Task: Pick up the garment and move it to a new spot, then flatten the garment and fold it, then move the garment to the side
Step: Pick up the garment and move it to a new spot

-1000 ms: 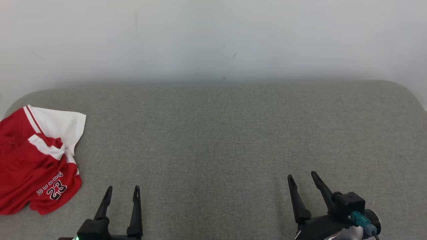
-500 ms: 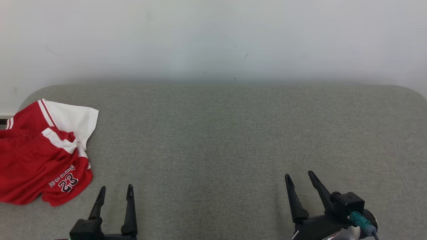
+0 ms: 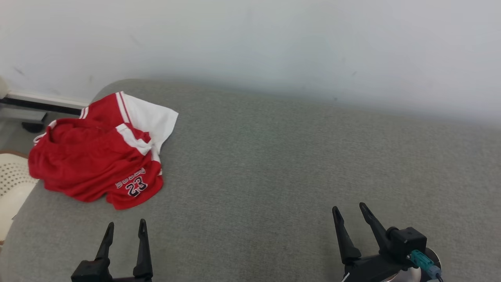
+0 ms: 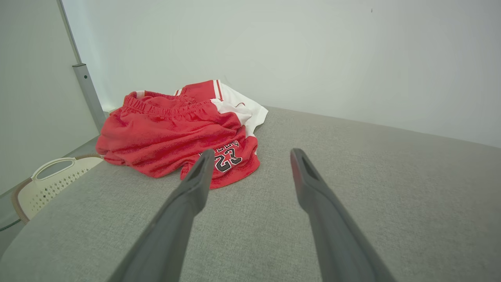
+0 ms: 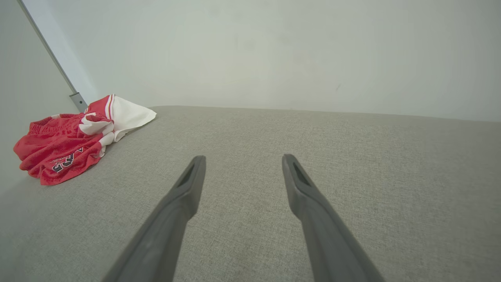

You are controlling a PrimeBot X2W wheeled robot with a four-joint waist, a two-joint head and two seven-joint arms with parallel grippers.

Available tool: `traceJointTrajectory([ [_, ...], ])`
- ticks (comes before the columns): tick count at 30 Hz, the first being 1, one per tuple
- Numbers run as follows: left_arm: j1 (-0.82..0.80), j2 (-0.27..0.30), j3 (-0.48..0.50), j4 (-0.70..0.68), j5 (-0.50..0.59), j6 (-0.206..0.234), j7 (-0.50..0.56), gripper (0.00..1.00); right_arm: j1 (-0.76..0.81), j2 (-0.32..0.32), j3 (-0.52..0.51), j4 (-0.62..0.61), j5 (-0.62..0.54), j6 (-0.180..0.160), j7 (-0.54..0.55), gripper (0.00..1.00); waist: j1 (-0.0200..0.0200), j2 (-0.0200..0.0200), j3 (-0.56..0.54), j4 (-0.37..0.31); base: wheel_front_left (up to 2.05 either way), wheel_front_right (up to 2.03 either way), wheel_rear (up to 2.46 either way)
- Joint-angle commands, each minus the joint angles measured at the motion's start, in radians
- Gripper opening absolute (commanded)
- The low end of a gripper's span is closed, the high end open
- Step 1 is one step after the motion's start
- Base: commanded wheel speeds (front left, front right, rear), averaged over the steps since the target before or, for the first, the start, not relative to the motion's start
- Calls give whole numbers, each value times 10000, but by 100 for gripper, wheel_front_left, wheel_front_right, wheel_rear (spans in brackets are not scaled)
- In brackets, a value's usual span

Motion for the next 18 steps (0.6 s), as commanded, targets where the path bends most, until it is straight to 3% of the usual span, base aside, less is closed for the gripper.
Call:
traceJointTrajectory([
  [1, 169, -4, 48, 17, 85, 0, -36, 100, 153, -18, 12, -30, 31, -21, 2, 100, 0, 0, -82, 944, 0, 0, 0],
  [8, 251, -5, 105, 42, 173, -79, -38, 100, 140, -20, 137, 87, 153, -21, -72, 100, 0, 0, -135, 2034, 0, 0, 0],
  [18, 425, 6, 320, 36, 242, -120, -38, 100, 100, -18, 447, 249, 319, -21, -182, 100, 0, 0, -177, 2842, 0, 0, 0],
])
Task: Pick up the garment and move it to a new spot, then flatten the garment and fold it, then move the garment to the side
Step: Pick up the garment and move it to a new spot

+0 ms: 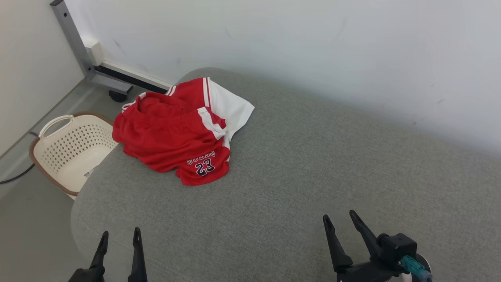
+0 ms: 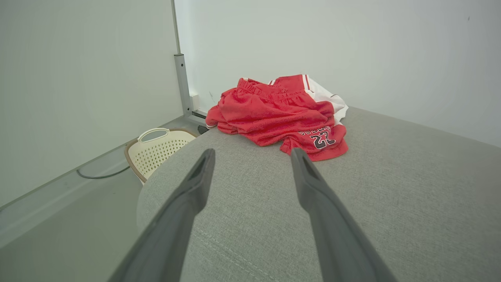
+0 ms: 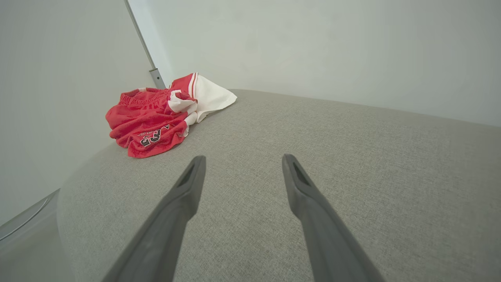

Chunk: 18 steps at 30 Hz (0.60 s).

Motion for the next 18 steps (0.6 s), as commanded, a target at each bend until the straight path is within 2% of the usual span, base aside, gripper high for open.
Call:
traceJointTrajectory([
  [1, 201, -4, 102, -35, 79, -15, -38, 100, -76, -18, 114, 52, 51, -21, -66, 100, 0, 0, -16, 348, 0, 0, 0],
  [8, 215, -7, 195, 65, -80, 10, -38, 100, -246, -19, 293, 197, 62, -21, -84, 100, 0, 0, 56, 395, 0, 0, 0],
  [10, -17, -9, 119, 435, -306, -98, -36, 100, -317, -19, 346, 238, 72, -21, -97, 100, 0, 0, 97, 379, 0, 0, 0],
  [13, -747, -13, -195, 1201, -865, -317, 174, 100, -327, -18, 265, 213, -92, -21, -45, 100, 0, 0, 255, 381, 0, 0, 0],
  [18, -2847, 88, -655, 2810, -1322, -518, 1177, 100, -310, -18, 167, -41, -415, -21, 184, 100, 0, 0, 641, 351, 0, 0, 0],
])
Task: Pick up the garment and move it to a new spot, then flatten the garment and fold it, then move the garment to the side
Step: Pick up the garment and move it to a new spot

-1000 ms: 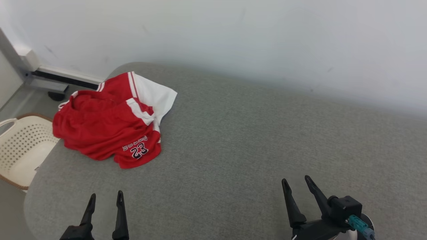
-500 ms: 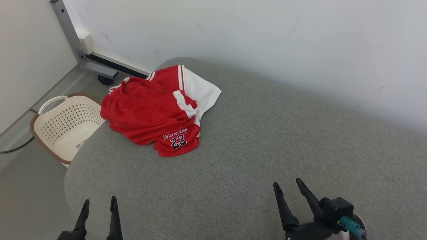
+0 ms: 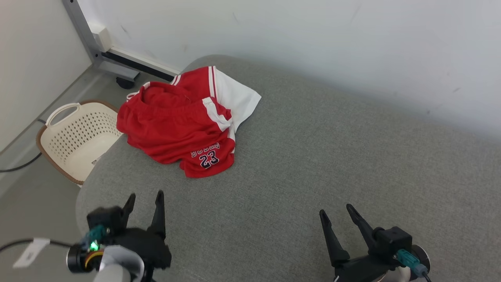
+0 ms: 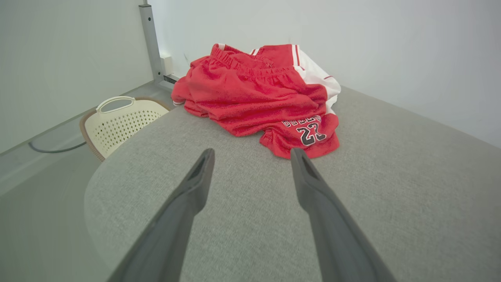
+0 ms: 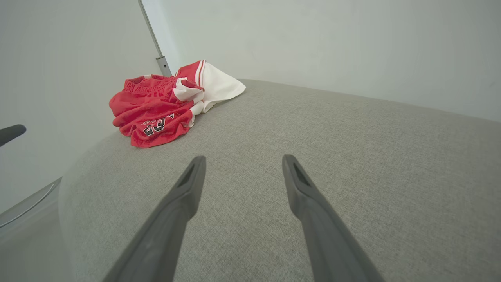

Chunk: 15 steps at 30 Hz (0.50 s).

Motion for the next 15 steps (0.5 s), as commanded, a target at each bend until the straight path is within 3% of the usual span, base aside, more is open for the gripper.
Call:
traceJointTrajectory([
  [1, -653, 84, -10, 373, -185, -42, 259, 100, -133, -20, 79, -178, -107, -21, 120, 100, 0, 0, 340, -163, 0, 0, 0],
  [10, -4586, 827, 298, 2390, -666, 126, 2384, 100, -766, -53, 42, -2011, -1220, -21, 1153, 100, 0, 0, 2631, -1827, 0, 0, 0],
  [15, -5932, 1265, 359, 3168, -979, 57, 3880, 100, -577, -319, -188, -3280, -1596, -21, 1774, 100, 0, 0, 3695, -2531, 0, 0, 0],
])
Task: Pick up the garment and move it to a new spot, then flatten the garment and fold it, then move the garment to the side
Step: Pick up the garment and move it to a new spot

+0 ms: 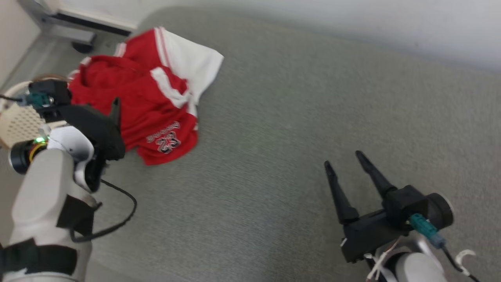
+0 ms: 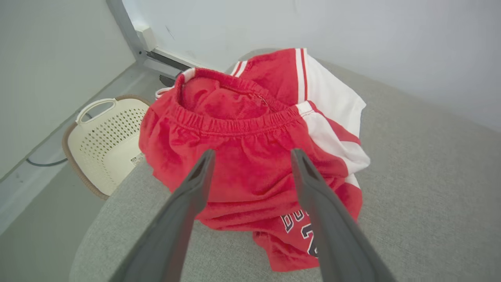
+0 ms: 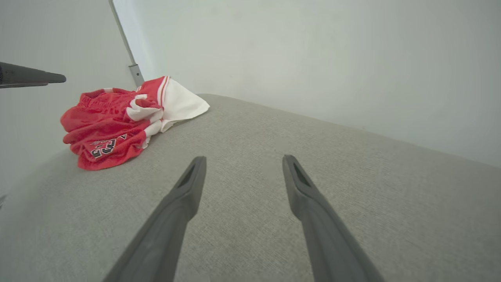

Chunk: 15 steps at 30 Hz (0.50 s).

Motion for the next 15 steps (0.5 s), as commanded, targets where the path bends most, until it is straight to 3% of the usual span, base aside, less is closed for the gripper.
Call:
traceJointTrajectory([
  [1, -227, 212, -19, 280, -62, -13, 520, 100, 102, -95, -50, -365, -159, -21, 156, 100, -1, -1, 1900, -1653, 0, 0, 0],
  [6, -677, 760, 41, 788, -31, 264, 1253, 100, 519, -179, -318, -1256, -239, -21, 462, 100, -1, -1, 2543, -2025, 0, 0, 0],
  [14, -717, 1089, -89, 1243, 248, 789, 911, 100, 782, -84, -354, -1565, -187, -21, 463, 100, -1, -1, 2727, -2131, 0, 0, 0],
  [15, -702, 1110, -101, 1315, 272, 844, 854, 57, 764, -69, -333, -1526, -145, -21, 448, 100, -1, -1, 2680, -2119, 0, 0, 0],
])
